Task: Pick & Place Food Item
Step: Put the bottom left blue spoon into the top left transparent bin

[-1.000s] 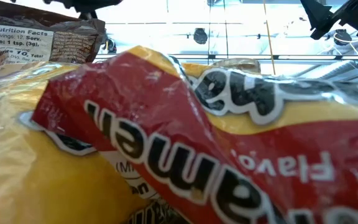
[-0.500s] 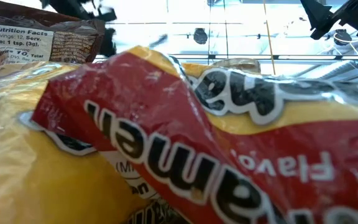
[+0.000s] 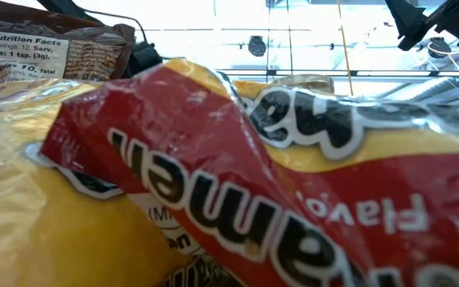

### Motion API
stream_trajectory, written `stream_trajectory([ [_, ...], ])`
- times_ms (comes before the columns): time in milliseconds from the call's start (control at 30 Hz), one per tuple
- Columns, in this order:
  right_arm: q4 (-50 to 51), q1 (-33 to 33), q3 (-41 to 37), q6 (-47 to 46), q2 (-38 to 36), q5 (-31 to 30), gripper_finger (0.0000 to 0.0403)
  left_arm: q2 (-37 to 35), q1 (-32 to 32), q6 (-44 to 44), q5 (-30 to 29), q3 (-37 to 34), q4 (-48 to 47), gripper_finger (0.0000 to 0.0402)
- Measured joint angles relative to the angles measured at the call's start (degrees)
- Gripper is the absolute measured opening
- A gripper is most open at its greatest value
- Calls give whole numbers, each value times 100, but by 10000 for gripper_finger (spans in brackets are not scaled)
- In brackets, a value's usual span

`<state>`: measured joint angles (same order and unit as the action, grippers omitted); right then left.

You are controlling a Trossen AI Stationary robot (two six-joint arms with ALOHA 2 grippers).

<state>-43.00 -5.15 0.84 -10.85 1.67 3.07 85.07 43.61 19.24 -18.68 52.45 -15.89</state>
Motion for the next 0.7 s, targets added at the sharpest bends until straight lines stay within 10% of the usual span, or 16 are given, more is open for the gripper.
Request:
stream_trajectory([
  [700,0,0,-4,-2,0,0,380,572,9,334,-125,0,691,16],
])
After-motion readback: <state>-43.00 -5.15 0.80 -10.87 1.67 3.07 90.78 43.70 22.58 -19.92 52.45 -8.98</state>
